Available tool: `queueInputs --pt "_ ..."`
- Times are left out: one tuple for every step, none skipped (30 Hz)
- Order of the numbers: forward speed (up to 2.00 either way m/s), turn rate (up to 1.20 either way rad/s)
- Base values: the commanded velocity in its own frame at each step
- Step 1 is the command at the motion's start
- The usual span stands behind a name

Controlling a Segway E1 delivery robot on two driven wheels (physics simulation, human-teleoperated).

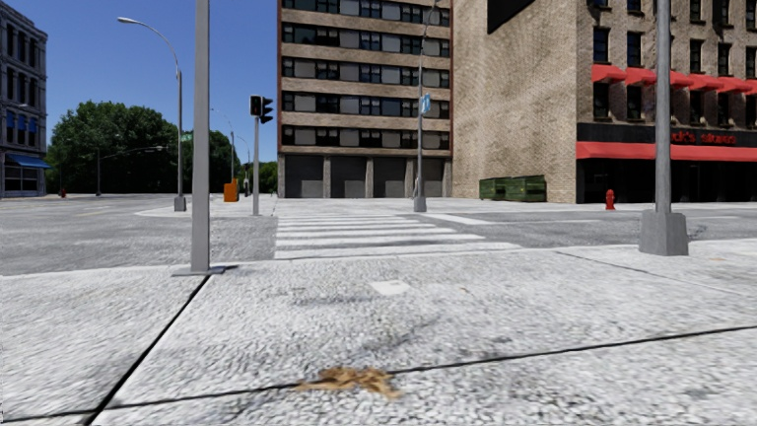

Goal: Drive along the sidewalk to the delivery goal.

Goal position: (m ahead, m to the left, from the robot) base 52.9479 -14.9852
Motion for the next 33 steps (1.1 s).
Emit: queueInputs --pt "2.0 0.0" --pt "2.0 0.0" --pt "2.0 0.0" --pt "2.0 0.0" --pt "2.0 0.0" --pt "2.0 0.0" --pt "2.0 0.0" --pt "2.0 0.0" --pt "2.0 0.0" --pt "2.0 0.0" --pt "2.0 0.0" --pt "2.0 0.0" --pt "2.0 0.0" --pt "2.0 0.0" --pt "2.0 0.0" --pt "2.0 0.0" --pt "2.0 0.0" --pt "2.0 0.0" --pt "2.0 0.0" --pt "2.0 0.0" --pt "2.0 0.0" --pt "2.0 0.0" --pt "2.0 0.0" --pt "2.0 0.0" --pt "2.0 0.0" --pt "2.0 0.0" --pt "2.0 0.0" --pt "2.0 0.0" --pt "2.0 0.02" --pt "2.0 0.03" --pt "2.0 0.04" --pt "2.0 0.04" --pt "2.0 0.08"
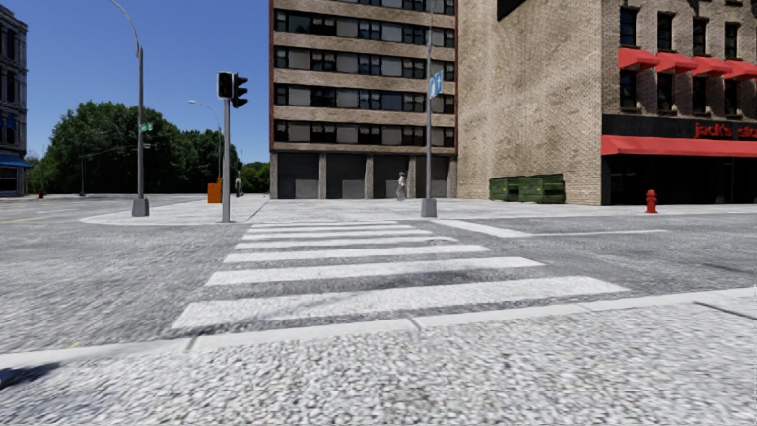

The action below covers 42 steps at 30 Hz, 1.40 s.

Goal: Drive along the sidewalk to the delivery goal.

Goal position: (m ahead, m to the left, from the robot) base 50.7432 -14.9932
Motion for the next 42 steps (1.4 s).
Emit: queueInputs --pt "2.0 0.12" --pt "2.0 0.12" --pt "2.0 0.14" --pt "2.0 0.14" --pt "2.0 0.14" --pt "2.0 0.14" --pt "2.0 0.16" --pt "2.0 0.19" --pt "2.0 0.28" --pt "2.0 0.28" --pt "2.0 0.34" --pt "2.0 0.35" --pt "2.0 0.36" --pt "2.0 0.36" --pt "2.0 0.36" --pt "2.0 0.36" --pt "2.0 0.36" --pt "2.0 0.36" --pt "2.0 0.36" --pt "2.0 0.36" --pt "1.94 0.36" --pt "1.94 0.36" --pt "1.8 0.36" --pt "1.67 0.36" --pt "1.63 0.36" --pt "1.63 0.36" --pt "1.62 0.36" --pt "1.62 0.36" --pt "1.62 0.36" --pt "1.62 0.36" --pt "1.62 0.36" --pt "1.62 0.36" --pt "1.62 0.34" --pt "1.62 0.34" --pt "1.62 0.3" --pt "1.62 0.25" --pt "1.62 0.15" --pt "1.62 0.15" --pt "1.62 0.04" --pt "1.62 0.0" --pt "1.62 0.0" --pt "1.62 0.0"
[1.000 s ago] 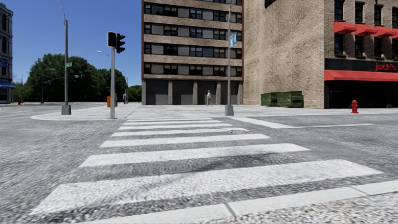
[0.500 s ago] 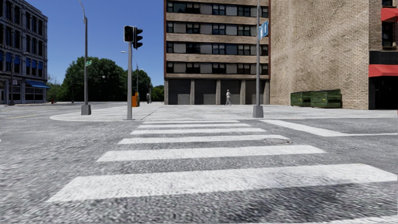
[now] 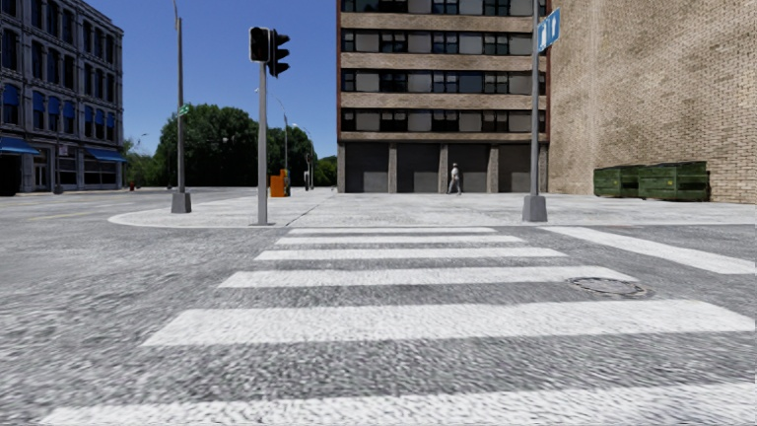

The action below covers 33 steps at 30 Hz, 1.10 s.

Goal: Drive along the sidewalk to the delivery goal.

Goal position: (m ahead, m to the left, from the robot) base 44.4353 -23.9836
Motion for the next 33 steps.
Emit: queueInputs --pt "1.62 0.0" --pt "1.62 0.0" --pt "1.62 0.0" --pt "1.62 0.0" --pt "1.62 0.0" --pt "1.62 0.0" --pt "1.62 0.0" --pt "1.62 0.0" --pt "1.62 0.0" --pt "1.62 0.0" --pt "1.62 0.0" --pt "1.62 0.0" --pt "1.62 0.0" --pt "1.62 0.0" --pt "1.62 0.0" --pt "1.62 0.0" --pt "1.62 0.0" --pt "1.62 0.01" --pt "1.62 0.04" --pt "1.62 0.04" --pt "1.62 0.08" --pt "1.62 0.11" --pt "2.0 0.12" --pt "2.0 0.12" --pt "2.0 0.13" --pt "2.0 0.15" --pt "2.0 0.15" --pt "2.0 0.18" --pt "2.0 0.21" --pt "2.0 0.22" --pt "2.0 0.22" --pt "2.0 0.22" --pt "2.0 0.22"
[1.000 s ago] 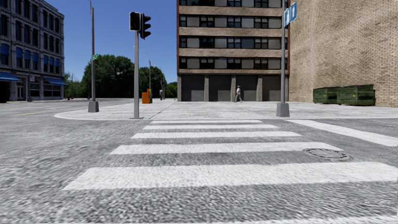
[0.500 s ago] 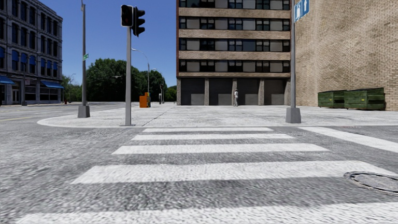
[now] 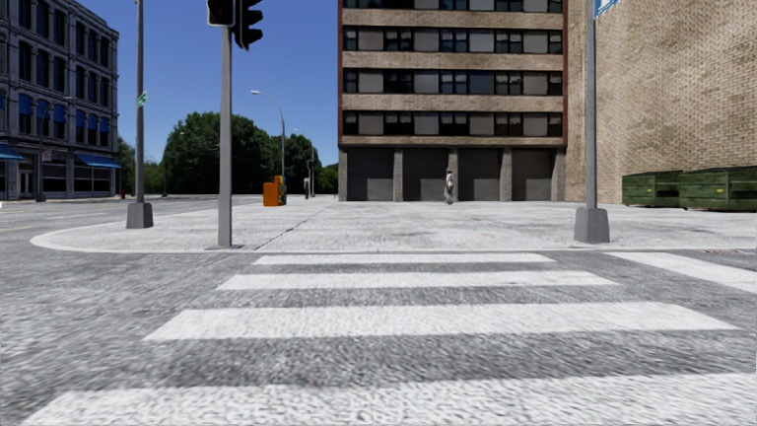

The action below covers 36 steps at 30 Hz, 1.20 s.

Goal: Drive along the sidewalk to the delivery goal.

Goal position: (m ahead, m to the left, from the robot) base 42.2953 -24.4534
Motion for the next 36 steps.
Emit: queueInputs --pt "2.0 0.22" --pt "2.0 0.22" --pt "2.0 0.22" --pt "2.0 0.22" --pt "2.0 0.22" --pt "2.0 0.22" --pt "2.0 0.22" --pt "2.0 0.22" --pt "2.0 0.22" --pt "2.0 0.22" --pt "2.0 0.22" --pt "2.0 0.22" --pt "2.0 0.22" --pt "2.0 0.22" --pt "2.0 0.22" --pt "2.0 0.22" --pt "2.0 0.22" --pt "2.0 0.22" --pt "2.0 0.22" --pt "2.0 0.22" --pt "2.0 0.22" --pt "2.0 0.22" --pt "2.0 0.22" --pt "2.0 0.22" --pt "2.0 0.22" --pt "2.0 0.22" --pt "2.0 0.22" --pt "2.0 0.22" --pt "2.0 0.22" --pt "2.0 0.22" --pt "2.0 0.22" --pt "2.0 0.22" --pt "2.0 0.22" --pt "2.0 0.22" --pt "2.0 0.22" --pt "2.0 0.22"
